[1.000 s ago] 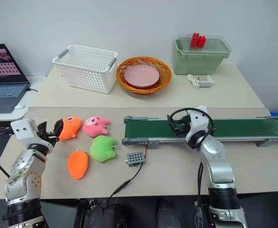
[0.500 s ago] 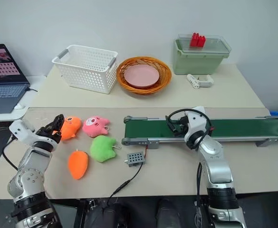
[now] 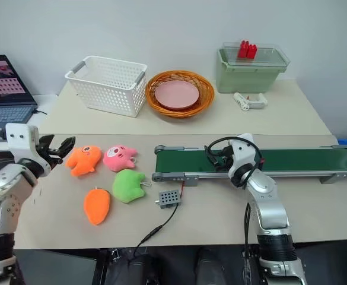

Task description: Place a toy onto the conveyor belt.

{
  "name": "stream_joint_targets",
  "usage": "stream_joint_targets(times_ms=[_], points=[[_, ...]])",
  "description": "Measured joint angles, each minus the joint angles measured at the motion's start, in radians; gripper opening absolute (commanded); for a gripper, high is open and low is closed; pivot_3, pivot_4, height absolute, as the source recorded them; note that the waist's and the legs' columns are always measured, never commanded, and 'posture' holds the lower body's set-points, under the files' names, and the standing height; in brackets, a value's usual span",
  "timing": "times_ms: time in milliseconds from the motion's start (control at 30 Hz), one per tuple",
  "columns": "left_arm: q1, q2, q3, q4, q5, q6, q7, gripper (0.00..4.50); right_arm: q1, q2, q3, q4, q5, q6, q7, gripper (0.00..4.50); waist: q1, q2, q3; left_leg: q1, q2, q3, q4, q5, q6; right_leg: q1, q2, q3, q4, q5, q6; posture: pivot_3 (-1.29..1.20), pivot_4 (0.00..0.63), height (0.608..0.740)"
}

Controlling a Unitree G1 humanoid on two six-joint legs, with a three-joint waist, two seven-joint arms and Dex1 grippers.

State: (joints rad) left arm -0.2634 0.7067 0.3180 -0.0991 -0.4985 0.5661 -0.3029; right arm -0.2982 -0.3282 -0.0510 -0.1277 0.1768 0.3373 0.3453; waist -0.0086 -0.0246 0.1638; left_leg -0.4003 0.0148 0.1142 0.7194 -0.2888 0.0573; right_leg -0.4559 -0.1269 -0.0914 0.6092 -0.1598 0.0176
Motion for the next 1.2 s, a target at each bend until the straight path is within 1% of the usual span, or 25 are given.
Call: stream_joint_targets(times_ms=[100, 200, 400, 567, 800, 1033, 1100, 1200], points=[[-0.039, 0.038, -0.065, 0.094, 0.045, -0.022, -0.095, 3.38, 0.001, 0.008, 0.004, 0.0, 0.0, -0.002, -0.003, 4.5, -0.003, 0.0, 0.0, 0.001, 0.0, 0.0, -0.005, 0.002, -0.003, -0.001, 0.001, 0.0, 0.0, 0.0, -0.001, 0.0, 0.15, 0.74], [-0.078, 0.041, -0.096, 0.193, 0.074, -0.043, -0.167, 3.38, 0.003, 0.011, 0.004, -0.001, -0.004, -0.002, -0.012, 4.5, -0.005, 0.0, 0.0, 0.002, 0.001, 0.0, -0.007, 0.004, -0.006, -0.001, 0.003, -0.001, 0.001, -0.002, -0.003, 0.0, 0.15, 0.74], [-0.227, 0.041, -0.14, 0.586, 0.155, -0.163, -0.322, 3.38, 0.035, 0.019, -0.001, -0.013, -0.007, -0.003, -0.025, 4.5, -0.008, 0.0, 0.0, 0.003, 0.001, 0.001, -0.008, 0.005, -0.008, -0.001, 0.005, -0.002, 0.001, -0.002, -0.004, 0.0, 0.15, 0.74], [-0.307, 0.032, -0.17, 0.767, 0.206, -0.231, -0.405, 3.38, 0.048, 0.019, -0.005, -0.028, -0.009, -0.003, -0.041, 4.5, -0.007, 0.0, 0.0, 0.002, 0.001, 0.0, -0.007, 0.005, -0.007, -0.001, 0.005, -0.002, 0.001, -0.002, -0.004, 0.0, 0.15, 0.74], [-0.378, -0.001, -0.225, 0.936, 0.288, -0.311, -0.473, 3.38, 0.051, 0.019, -0.006, -0.045, -0.009, -0.003, -0.053, 4.5, -0.005, 0.0, 0.0, 0.002, 0.001, 0.0, -0.007, 0.004, -0.007, 0.0, 0.005, -0.002, 0.002, -0.002, -0.004, 0.0, 0.15, 0.74], [-0.425, -0.023, -0.231, 1.057, 0.348, -0.391, -0.456, 3.38, 0.055, 0.016, -0.01, -0.061, -0.006, -0.003, -0.06, 4.5, -0.004, 0.0, 0.0, 0.004, 0.001, 0.0, -0.007, 0.004, -0.005, 0.001, 0.003, -0.001, 0.002, -0.002, -0.004, 0.0, 0.15, 0.74], [-0.432, -0.025, -0.23, 1.073, 0.353, -0.399, -0.455, 3.38, 0.071, 0.016, -0.013, -0.082, 0.005, -0.003, -0.046, 4.5, -0.005, 0.0, -0.001, 0.004, 0.001, 0.0, -0.007, 0.004, -0.005, 0.001, 0.003, -0.001, 0.002, -0.002, -0.004, 0.0, 0.15, 0.74], [-0.432, -0.026, -0.225, 1.086, 0.355, -0.414, -0.455, 3.38, 0.108, -0.009, 0.002, -0.164, 0.087, 0.003, 0.061, 4.5, -0.005, 0.0, -0.001, 0.005, 0.001, 0.0, -0.007, 0.003, -0.005, 0.001, 0.003, -0.001, 0.002, -0.002, -0.003, 0.0, 0.15, 0.74]])
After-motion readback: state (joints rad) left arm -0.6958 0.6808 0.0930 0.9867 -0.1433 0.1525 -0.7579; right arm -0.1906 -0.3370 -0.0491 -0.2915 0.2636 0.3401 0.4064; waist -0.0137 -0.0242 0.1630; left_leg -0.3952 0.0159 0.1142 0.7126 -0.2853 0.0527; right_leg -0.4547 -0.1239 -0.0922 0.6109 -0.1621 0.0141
